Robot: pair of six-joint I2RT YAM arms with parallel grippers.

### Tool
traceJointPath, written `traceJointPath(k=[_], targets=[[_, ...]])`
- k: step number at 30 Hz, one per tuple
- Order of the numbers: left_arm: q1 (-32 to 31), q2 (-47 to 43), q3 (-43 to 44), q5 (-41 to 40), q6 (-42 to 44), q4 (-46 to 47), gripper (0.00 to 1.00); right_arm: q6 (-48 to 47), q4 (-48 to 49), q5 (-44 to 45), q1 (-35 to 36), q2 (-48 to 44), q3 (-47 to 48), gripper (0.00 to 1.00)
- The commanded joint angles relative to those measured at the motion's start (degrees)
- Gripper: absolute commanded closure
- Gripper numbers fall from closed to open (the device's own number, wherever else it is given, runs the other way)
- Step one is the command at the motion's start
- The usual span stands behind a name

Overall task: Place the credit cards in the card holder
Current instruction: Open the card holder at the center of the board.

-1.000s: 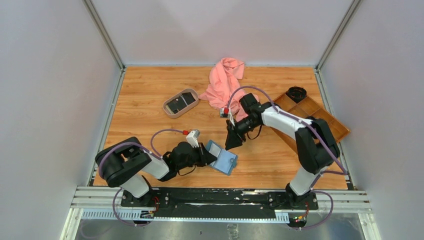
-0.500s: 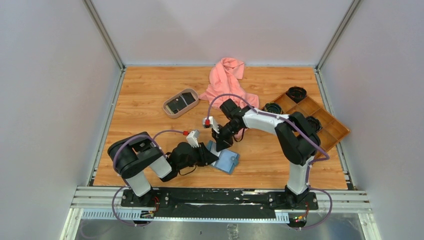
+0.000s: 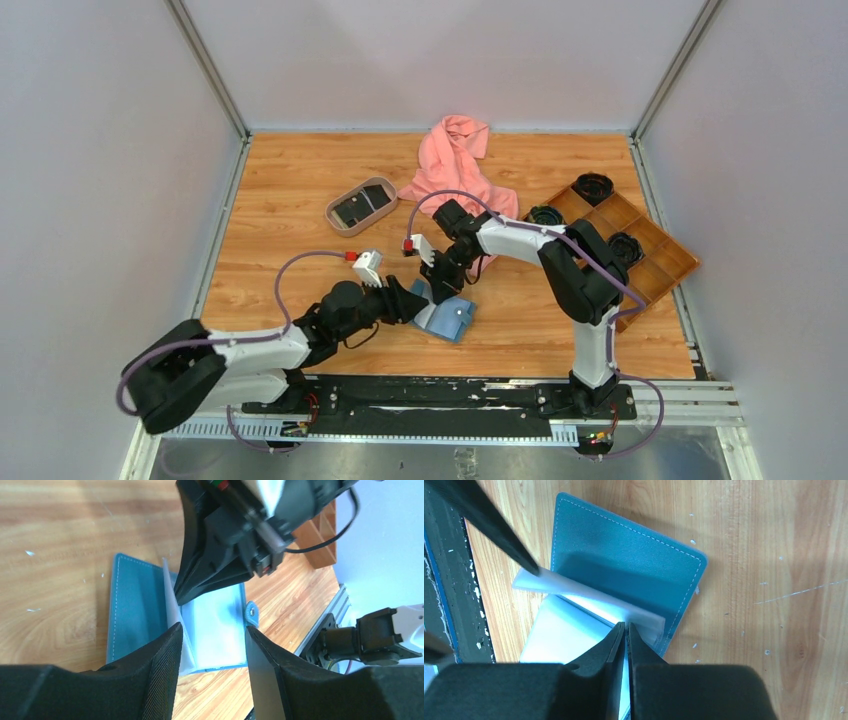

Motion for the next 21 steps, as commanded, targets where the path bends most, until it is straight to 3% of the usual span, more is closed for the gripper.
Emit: traceJointPath(k=[1,5,10,19,21], targets=[[0.30,-10.90,-1.85,-3.80,4.45,-13.86,0.47,-0.50,-0.72,4.79,0.99,2.71,-0.07,0.90],[0.30,-13.71,-0.36,2.47,3.58,-13.83,0.57,-0.35,-0.80,3.24,1.19,2.54,0.08,0.89],[-0.02,-8.29,4.09,7.33,4.49,-13.66,0.78,-0.24,-1.06,2.85,1.32,2.61,0.11,0.88],[-2.34,5.68,9.27,5.56,7.75,-13.70,0.80,-0.26,-1.24,2.63,1.36,2.58,0.27,0.87],[-2.19,9.03,9.08,2.09,7.60,-13.66,0.86,-0.32,-1.29,2.55,1.16,2.19,0.16,0.87]])
